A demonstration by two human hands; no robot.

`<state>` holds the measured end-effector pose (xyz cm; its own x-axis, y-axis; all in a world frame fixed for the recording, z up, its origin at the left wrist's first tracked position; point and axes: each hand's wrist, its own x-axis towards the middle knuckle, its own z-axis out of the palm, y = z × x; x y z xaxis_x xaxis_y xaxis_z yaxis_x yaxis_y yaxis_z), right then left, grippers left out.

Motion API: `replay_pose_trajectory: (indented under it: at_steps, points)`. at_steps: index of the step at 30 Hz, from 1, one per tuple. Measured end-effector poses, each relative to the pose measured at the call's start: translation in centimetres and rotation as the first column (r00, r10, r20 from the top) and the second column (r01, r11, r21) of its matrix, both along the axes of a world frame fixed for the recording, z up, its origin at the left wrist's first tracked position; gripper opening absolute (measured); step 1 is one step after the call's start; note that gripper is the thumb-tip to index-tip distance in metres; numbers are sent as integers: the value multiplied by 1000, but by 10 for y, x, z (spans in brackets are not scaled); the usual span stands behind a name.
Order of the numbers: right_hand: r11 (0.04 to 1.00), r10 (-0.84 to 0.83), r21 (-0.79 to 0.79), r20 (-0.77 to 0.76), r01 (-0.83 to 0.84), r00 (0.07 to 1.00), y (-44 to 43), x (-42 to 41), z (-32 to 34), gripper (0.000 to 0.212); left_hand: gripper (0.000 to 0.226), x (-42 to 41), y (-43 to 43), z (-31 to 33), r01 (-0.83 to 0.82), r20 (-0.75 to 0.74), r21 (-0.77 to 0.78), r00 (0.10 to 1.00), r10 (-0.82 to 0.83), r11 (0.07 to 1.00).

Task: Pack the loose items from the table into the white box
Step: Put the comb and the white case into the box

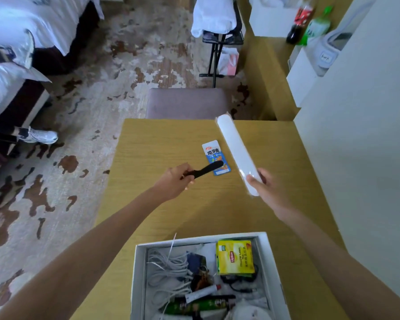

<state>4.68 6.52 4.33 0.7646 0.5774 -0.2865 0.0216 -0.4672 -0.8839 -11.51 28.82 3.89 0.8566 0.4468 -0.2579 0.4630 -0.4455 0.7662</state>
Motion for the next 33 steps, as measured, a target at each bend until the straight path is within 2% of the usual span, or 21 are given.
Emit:
replay_pose_trajectory:
  at_steps: [5,11,15,18,20,24,29,33]
  points:
    - [991,101,96,-80,-94,992,-28,-32,41,24,9,-39,-40,34,104,56,21,993,-105,994]
    - [979,140,164,-121,-120,983,-48,-65,63,21,9,-87,-85,48,241,4,7,970,-241,970]
    - [964,190,206,-111,-165,975,-76,-86,60,21,18,-116,-112,39,359,-9,31,933,-359,933]
    - [963,232,168,-101,-213,968,-96,-101,53,22,20,-131,-124,29,385,-62,57,922,-382,921]
    - [959,268,125,-110,-254,957,-105,-108,50,20,21,-139,-130,20,393,-94,169,919,-382,904]
    - [916,398,-27,-80,-401,914,-118,-120,49,17,25,-149,-134,5,424,-225,415,905,-360,805]
    - [845,516,-105,-95,-524,851,-130,-129,53,19,24,-154,-133,-1,442,-274,402,894,-355,802]
    - [796,565,-185,-116,-577,817,-135,-133,55,18,30,-161,-132,2,380,-233,448,923,-305,809]
